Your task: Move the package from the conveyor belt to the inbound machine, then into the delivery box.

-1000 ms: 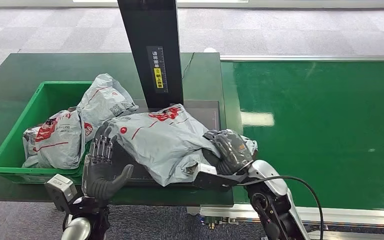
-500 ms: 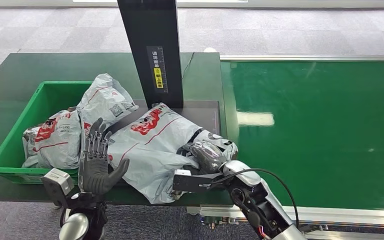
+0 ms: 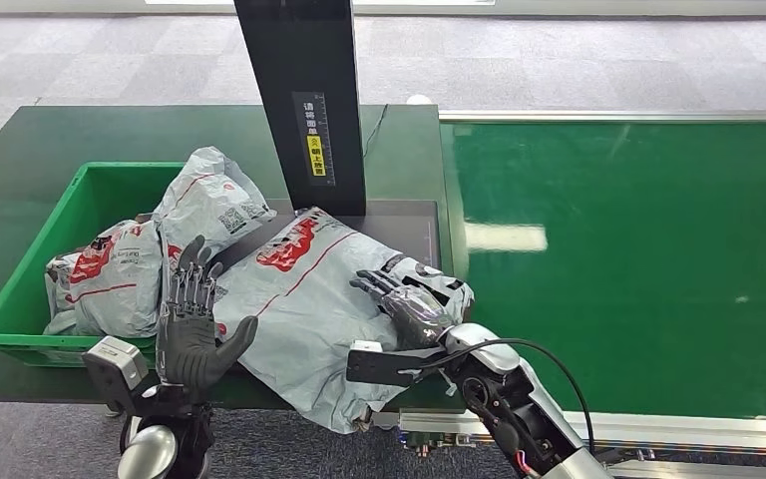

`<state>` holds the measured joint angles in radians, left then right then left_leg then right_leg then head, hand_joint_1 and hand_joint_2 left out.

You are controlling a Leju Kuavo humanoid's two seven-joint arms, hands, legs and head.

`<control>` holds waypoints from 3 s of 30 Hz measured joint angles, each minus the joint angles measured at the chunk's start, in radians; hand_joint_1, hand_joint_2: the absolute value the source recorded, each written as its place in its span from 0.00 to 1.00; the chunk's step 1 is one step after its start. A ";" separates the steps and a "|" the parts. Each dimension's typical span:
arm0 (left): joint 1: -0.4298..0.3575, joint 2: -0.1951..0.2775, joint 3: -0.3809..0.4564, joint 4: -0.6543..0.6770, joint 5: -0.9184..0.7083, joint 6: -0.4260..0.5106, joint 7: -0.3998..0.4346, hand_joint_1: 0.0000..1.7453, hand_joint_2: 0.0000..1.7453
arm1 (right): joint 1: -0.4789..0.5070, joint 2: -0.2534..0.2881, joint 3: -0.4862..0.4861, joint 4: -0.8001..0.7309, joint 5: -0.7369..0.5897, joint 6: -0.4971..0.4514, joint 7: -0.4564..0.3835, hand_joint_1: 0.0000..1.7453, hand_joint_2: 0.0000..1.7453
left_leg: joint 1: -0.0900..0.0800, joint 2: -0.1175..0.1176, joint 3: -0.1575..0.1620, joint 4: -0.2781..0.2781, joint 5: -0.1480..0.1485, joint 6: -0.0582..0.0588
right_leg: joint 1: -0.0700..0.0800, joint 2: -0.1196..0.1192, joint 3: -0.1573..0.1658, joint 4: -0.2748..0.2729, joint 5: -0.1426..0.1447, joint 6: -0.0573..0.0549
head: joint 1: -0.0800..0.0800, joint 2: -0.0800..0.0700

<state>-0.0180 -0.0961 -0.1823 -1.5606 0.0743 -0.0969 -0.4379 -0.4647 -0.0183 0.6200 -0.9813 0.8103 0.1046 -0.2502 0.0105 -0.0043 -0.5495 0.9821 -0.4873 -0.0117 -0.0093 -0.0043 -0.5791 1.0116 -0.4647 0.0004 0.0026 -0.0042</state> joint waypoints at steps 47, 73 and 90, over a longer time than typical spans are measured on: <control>-0.107 0.091 -0.355 0.183 -0.908 -0.030 0.240 0.00 1.00 | 0.433 0.102 -0.551 -0.613 -0.412 -0.170 -0.150 0.00 1.00 | 0.000 0.001 0.000 0.000 -0.001 0.000 | 0.000 0.000 -0.001 0.000 0.000 0.000 | 0.000 0.000; -0.070 0.026 -0.190 0.214 -1.044 0.079 0.454 0.98 1.00 | 0.481 0.126 -0.594 -0.667 -0.405 -0.124 -0.139 0.00 1.00 | 0.000 0.000 0.000 0.000 -0.001 0.000 | 0.000 0.000 -0.001 0.000 0.000 0.000 | 0.000 0.000; -0.094 0.024 -0.193 0.262 -1.040 -0.020 0.432 1.00 1.00 | 0.482 0.125 -0.594 -0.667 -0.404 -0.125 -0.125 0.00 1.00 | 0.000 0.000 0.001 0.000 -0.001 0.000 | 0.000 0.000 0.001 0.000 0.000 0.000 | 0.000 0.000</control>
<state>-0.1116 -0.0717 -0.3749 -1.2989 -0.9655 -0.1167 -0.0055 0.0170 0.1065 0.0256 -1.6487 0.4062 -0.0202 -0.3749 0.0104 -0.0042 -0.5482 0.9822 -0.4884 -0.0116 -0.0095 -0.0044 -0.5779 1.0111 -0.4651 0.0005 0.0025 -0.0042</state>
